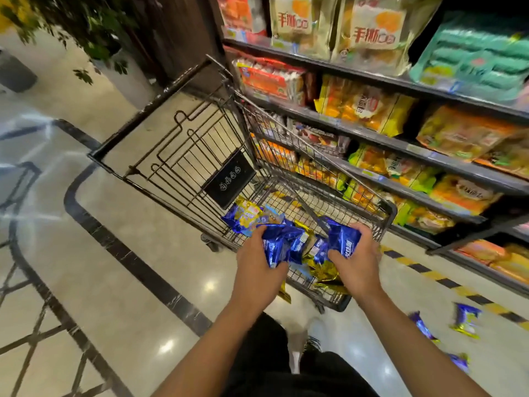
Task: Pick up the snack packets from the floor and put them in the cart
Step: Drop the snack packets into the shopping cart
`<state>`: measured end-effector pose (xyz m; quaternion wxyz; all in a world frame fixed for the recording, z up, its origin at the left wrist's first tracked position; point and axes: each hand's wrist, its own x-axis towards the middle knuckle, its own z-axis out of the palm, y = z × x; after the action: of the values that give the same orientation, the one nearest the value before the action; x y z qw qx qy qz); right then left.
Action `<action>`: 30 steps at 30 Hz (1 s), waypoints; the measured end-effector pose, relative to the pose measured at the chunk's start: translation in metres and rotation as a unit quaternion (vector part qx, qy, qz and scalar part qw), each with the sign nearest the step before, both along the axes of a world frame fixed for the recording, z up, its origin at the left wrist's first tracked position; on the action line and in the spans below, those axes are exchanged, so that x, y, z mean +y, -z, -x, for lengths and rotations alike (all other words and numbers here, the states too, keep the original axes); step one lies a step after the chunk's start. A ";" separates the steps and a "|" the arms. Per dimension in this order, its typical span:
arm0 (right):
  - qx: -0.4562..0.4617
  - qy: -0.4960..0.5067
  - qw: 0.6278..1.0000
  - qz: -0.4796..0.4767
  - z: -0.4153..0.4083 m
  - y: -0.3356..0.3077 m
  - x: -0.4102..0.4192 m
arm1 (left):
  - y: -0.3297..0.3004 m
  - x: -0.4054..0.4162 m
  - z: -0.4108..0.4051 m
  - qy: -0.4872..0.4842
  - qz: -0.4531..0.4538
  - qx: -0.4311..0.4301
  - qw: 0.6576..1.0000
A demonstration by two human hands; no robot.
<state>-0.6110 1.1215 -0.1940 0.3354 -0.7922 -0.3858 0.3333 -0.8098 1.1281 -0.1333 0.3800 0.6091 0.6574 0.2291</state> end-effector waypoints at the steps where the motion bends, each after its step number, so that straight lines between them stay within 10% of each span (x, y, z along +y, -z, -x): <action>1: -0.006 0.013 1.000 0.010 -0.003 0.006 0.005 | 0.005 0.009 -0.004 0.010 0.011 0.005 1.000; 30: -0.051 0.153 0.944 0.289 0.003 0.188 0.076 | 0.257 0.145 -0.086 0.271 0.137 0.167 0.938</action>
<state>-0.6141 1.1974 -0.3823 0.1187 -0.9206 -0.1633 0.3344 -0.7233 1.2735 -0.3905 0.3924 0.7356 0.5463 -0.0802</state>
